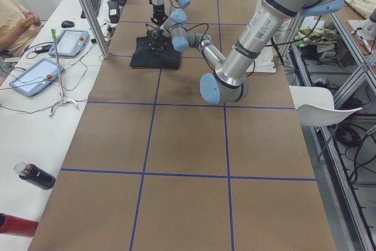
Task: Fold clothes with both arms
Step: 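Carry both held corners over onto the collar end and release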
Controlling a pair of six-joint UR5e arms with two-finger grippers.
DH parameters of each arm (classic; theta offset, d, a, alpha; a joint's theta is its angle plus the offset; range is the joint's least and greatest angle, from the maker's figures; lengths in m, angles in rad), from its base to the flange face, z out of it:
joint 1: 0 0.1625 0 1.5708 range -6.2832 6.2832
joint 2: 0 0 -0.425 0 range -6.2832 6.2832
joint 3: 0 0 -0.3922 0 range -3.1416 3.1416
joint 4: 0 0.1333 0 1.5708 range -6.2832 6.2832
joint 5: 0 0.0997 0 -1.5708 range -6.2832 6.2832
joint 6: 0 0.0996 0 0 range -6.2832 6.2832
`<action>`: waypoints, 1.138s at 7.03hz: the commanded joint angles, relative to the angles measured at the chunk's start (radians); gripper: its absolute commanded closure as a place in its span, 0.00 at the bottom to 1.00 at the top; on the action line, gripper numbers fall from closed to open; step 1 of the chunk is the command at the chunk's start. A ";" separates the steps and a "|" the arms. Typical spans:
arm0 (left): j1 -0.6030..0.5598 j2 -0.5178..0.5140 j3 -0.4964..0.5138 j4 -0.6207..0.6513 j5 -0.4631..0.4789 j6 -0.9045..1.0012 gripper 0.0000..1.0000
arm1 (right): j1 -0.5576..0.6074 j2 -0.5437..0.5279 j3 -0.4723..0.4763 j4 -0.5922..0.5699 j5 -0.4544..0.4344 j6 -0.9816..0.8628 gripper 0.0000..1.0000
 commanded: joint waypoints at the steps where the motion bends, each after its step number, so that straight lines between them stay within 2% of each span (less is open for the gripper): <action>1: -0.054 -0.117 0.232 -0.089 -0.019 0.100 0.91 | 0.033 0.138 -0.276 0.131 0.006 -0.067 1.00; 2: -0.088 -0.164 0.397 -0.226 -0.028 0.200 0.38 | 0.068 0.177 -0.431 0.244 0.001 -0.190 0.49; 3: -0.116 -0.218 0.500 -0.268 -0.030 0.286 0.00 | 0.109 0.311 -0.618 0.247 0.001 -0.251 0.00; 4: -0.116 -0.223 0.498 -0.266 -0.031 0.288 0.00 | 0.151 0.345 -0.619 0.208 0.122 -0.248 0.00; 5: -0.116 -0.226 0.474 -0.259 -0.033 0.286 0.00 | 0.130 0.328 -0.543 0.197 0.125 -0.201 0.00; 6: -0.125 -0.221 0.390 -0.211 -0.071 0.286 0.00 | 0.070 0.220 -0.360 0.195 0.080 -0.135 0.00; 7: -0.151 -0.212 0.321 -0.143 -0.161 0.293 0.00 | -0.002 0.126 -0.186 0.190 0.009 -0.109 0.00; 8: -0.182 -0.148 0.205 -0.119 -0.248 0.314 0.00 | -0.066 0.094 -0.106 0.160 -0.054 -0.102 0.00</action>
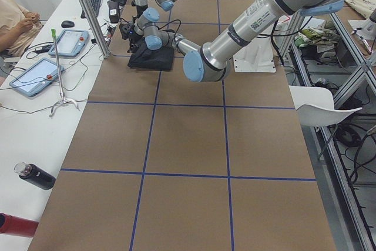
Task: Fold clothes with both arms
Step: 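Raise the left arm away while the right gripper lifts off the shirt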
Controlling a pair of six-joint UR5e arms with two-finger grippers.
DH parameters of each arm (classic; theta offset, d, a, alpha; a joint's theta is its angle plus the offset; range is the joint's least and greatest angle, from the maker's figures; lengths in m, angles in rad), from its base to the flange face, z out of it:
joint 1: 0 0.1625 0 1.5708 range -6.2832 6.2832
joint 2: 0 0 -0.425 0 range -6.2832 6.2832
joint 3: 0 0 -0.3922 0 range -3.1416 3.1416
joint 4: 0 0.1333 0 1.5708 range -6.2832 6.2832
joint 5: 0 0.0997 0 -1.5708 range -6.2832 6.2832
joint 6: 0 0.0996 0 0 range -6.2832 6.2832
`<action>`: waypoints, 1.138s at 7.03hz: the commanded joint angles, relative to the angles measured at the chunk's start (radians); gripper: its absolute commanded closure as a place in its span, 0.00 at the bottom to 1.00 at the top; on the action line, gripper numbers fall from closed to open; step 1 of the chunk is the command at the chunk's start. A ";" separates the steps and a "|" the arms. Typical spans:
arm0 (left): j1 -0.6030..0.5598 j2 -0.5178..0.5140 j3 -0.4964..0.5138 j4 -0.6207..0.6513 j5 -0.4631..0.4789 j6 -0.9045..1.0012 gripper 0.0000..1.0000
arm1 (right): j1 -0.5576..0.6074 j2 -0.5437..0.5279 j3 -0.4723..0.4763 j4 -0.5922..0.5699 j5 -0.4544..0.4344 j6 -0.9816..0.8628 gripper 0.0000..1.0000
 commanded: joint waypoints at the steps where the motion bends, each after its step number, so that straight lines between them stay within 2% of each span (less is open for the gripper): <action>1: -0.082 0.120 -0.266 0.109 -0.171 0.086 0.00 | -0.127 -0.064 0.173 -0.077 -0.152 0.022 0.05; 2: -0.122 0.169 -0.378 0.175 -0.230 0.126 0.00 | -0.139 -0.064 0.176 -0.079 -0.180 0.022 0.95; 3: -0.163 0.216 -0.455 0.211 -0.286 0.160 0.00 | -0.149 -0.064 0.172 -0.073 -0.185 -0.001 1.00; 5: -0.252 0.353 -0.621 0.263 -0.412 0.249 0.00 | -0.158 -0.047 0.146 -0.078 -0.220 -0.056 1.00; 6: -0.255 0.379 -0.667 0.291 -0.414 0.249 0.00 | -0.156 -0.003 0.086 -0.078 -0.237 -0.064 1.00; 7: -0.255 0.389 -0.693 0.321 -0.423 0.249 0.00 | -0.156 0.059 -0.013 -0.073 -0.265 -0.088 1.00; 8: -0.255 0.390 -0.695 0.328 -0.431 0.248 0.00 | -0.158 0.061 -0.026 -0.072 -0.267 -0.105 1.00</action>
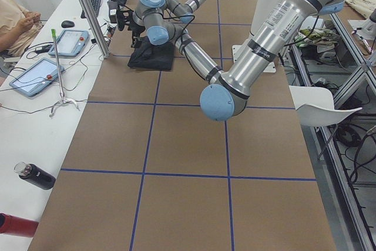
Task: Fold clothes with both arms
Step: 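Raise the left arm away while the right gripper lifts off the shirt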
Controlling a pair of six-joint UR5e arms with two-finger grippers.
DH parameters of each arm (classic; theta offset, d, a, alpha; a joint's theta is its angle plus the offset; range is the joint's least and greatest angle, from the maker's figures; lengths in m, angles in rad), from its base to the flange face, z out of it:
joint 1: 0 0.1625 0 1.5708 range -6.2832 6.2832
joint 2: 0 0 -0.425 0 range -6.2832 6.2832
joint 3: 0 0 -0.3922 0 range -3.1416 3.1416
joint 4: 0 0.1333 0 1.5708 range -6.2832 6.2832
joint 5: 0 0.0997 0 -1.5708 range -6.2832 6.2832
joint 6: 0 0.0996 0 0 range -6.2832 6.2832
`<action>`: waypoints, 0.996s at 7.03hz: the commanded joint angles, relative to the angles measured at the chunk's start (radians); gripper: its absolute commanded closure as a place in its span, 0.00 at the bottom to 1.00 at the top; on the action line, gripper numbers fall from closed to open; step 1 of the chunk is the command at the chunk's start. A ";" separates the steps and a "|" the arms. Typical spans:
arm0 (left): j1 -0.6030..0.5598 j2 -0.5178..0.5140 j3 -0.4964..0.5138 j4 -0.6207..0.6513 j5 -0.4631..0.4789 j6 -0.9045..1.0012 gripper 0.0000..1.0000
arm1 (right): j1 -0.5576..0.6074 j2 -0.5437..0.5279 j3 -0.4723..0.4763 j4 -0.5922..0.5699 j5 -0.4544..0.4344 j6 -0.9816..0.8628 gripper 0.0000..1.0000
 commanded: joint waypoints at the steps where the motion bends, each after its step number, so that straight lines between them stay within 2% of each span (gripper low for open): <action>1: -0.001 0.012 -0.010 0.020 -0.012 -0.001 0.00 | -0.001 0.034 -0.052 0.003 -0.012 -0.030 1.00; 5: 0.005 0.014 0.009 0.009 -0.012 -0.007 0.00 | -0.020 0.049 -0.049 0.003 -0.009 -0.028 1.00; 7: 0.007 0.015 0.010 0.004 -0.012 -0.008 0.00 | -0.005 0.063 -0.087 0.016 -0.045 -0.027 1.00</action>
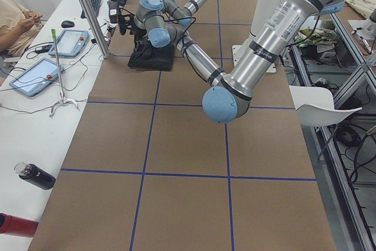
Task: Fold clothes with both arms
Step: 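Raise the left arm away while the right gripper lifts off the shirt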
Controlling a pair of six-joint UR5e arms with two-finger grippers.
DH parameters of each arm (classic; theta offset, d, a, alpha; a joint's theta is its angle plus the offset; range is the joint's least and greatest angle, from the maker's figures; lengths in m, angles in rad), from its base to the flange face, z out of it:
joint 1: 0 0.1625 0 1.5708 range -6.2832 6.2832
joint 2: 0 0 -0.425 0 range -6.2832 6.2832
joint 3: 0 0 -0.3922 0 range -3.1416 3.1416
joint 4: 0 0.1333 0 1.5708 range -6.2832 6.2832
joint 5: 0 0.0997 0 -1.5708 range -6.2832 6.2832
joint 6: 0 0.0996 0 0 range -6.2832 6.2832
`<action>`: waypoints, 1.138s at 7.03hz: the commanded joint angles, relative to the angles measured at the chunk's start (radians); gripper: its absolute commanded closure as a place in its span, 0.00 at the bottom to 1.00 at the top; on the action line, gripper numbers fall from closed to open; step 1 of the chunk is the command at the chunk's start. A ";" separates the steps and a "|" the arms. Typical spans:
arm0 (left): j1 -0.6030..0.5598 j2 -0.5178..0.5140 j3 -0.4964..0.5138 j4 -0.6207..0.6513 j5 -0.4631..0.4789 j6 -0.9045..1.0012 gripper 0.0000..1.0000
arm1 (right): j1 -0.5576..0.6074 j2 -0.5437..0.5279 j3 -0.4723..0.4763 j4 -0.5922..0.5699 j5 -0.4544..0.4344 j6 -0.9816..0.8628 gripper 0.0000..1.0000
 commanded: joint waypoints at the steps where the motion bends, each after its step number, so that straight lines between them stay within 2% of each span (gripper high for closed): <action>1: 0.001 0.001 0.000 -0.003 0.000 0.001 0.00 | 0.026 0.026 -0.107 0.104 -0.063 0.038 1.00; 2: 0.001 0.015 -0.003 -0.006 0.002 0.001 0.00 | 0.056 0.054 -0.205 0.221 -0.121 0.124 1.00; 4: 0.001 0.021 -0.008 -0.006 0.002 0.001 0.00 | 0.124 0.075 -0.266 0.246 -0.239 0.263 1.00; 5: 0.001 0.023 0.000 -0.007 0.005 0.008 0.00 | 0.153 0.074 -0.324 0.333 -0.302 0.356 1.00; 6: 0.001 0.023 0.003 -0.007 0.006 0.011 0.00 | 0.156 0.086 -0.329 0.343 -0.297 0.378 1.00; 7: 0.001 0.023 0.012 -0.009 0.008 0.016 0.00 | 0.156 0.095 -0.309 0.341 -0.231 0.374 1.00; 8: 0.003 0.023 0.012 -0.006 0.008 0.022 0.00 | 0.134 0.066 -0.210 0.316 -0.166 0.369 1.00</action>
